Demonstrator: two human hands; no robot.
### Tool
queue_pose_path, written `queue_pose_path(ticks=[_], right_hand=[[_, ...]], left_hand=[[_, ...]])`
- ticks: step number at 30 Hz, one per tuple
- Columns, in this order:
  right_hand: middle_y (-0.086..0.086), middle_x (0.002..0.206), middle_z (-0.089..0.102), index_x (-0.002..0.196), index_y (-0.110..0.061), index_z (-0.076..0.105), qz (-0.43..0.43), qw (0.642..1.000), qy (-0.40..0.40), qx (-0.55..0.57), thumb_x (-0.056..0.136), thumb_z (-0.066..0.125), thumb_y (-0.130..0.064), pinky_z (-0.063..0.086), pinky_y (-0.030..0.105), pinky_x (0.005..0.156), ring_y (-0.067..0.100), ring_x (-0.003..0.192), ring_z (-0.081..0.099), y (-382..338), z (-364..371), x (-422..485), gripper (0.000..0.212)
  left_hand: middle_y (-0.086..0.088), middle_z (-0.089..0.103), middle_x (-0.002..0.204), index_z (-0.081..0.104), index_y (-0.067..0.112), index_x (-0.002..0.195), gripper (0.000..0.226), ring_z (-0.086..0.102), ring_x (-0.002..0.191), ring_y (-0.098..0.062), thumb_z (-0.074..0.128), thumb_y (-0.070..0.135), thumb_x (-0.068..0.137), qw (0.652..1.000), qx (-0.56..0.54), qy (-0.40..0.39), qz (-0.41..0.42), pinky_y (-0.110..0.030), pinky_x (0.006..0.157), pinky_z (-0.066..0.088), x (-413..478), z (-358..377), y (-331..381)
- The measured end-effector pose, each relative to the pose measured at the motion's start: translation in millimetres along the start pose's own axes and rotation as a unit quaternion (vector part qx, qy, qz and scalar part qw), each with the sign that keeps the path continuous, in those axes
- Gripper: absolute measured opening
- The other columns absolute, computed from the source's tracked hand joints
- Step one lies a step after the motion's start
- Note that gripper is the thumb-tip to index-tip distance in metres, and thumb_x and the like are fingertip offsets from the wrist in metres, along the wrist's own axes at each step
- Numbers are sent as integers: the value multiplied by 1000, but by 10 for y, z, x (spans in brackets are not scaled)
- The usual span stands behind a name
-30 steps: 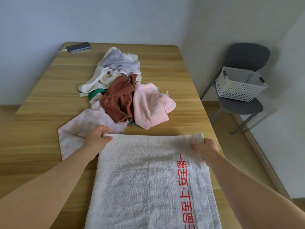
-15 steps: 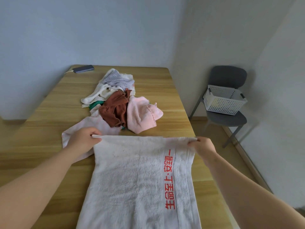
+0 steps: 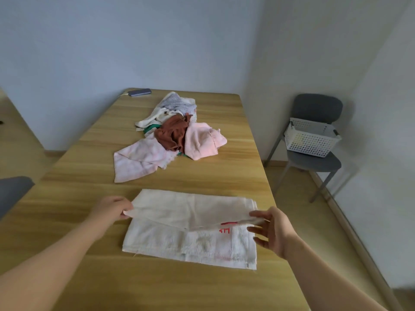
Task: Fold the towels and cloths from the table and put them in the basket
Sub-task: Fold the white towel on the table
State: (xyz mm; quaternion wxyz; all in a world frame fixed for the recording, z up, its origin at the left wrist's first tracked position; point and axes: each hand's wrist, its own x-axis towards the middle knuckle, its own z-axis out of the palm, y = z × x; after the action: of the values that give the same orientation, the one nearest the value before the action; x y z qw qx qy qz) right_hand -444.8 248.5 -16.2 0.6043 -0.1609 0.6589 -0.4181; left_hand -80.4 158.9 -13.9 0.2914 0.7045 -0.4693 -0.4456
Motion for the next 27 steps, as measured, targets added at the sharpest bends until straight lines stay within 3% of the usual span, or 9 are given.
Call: queue_pose_path(ticks=[3, 7, 11, 16, 19, 24, 27], right_hand=[[11, 84, 67, 89, -9, 66, 26, 999, 26, -29, 91, 47, -38, 48, 32, 68, 25, 81, 60, 215, -17, -40, 34], [11, 83, 60, 85, -6, 60, -9, 993, 78, -90, 87, 63, -9, 53, 32, 61, 24, 71, 59, 427, 40, -44, 5], [9, 85, 57, 81, -8, 58, -15, 986, 101, -131, 85, 60, 3, 56, 36, 67, 21, 70, 57, 603, 94, 30, 12], [7, 77, 57, 76, -11, 59, -28, 965, 152, -211, 80, 58, 1, 54, 37, 68, 23, 69, 54, 717, 148, 144, 12], [7, 71, 53, 73, -10, 54, -26, 957, 169, -233, 78, 52, -1, 47, 32, 59, 23, 67, 49, 721, 174, 150, 11], [9, 71, 46, 73, -7, 47, -17, 975, 184, -126, 77, 44, 3, 47, 35, 61, 25, 67, 46, 632, 185, 141, 12], [5, 67, 40, 70, -10, 43, -28, 963, 179, -201, 77, 43, 1, 38, 30, 57, 21, 64, 38, 661, 197, 110, 14]], left_hand=[[-11, 65, 85, 67, 5, 78, 9, 64, 80, -23, 62, 2, 85, 1000, 10, 4, -1, -27, 70, 50, -142, 13, -158], [-8, 61, 95, 65, 9, 91, 12, 60, 84, -21, 66, 1, 83, 998, 68, 12, 5, -30, 73, 51, -165, 71, -338], [-6, 57, 98, 63, 12, 97, 20, 59, 90, -25, 68, 2, 80, 990, 140, 8, -12, -39, 83, 52, -112, 112, -491], [-3, 57, 98, 64, 14, 97, 18, 58, 88, -22, 66, 6, 81, 977, 211, -13, -7, -28, 72, 42, -99, 161, -622], [-3, 58, 99, 65, 14, 98, 18, 57, 90, -21, 66, 6, 81, 979, 201, -22, -7, -28, 74, 42, -58, 176, -663], [-5, 59, 93, 64, 13, 85, 18, 57, 87, -22, 60, -5, 82, 996, 83, -26, -18, -34, 78, 49, -16, 149, -529], [-5, 59, 93, 64, 12, 85, 20, 56, 91, -22, 58, -6, 83, 993, 109, -45, -15, -34, 78, 50, -27, 120, -554]])
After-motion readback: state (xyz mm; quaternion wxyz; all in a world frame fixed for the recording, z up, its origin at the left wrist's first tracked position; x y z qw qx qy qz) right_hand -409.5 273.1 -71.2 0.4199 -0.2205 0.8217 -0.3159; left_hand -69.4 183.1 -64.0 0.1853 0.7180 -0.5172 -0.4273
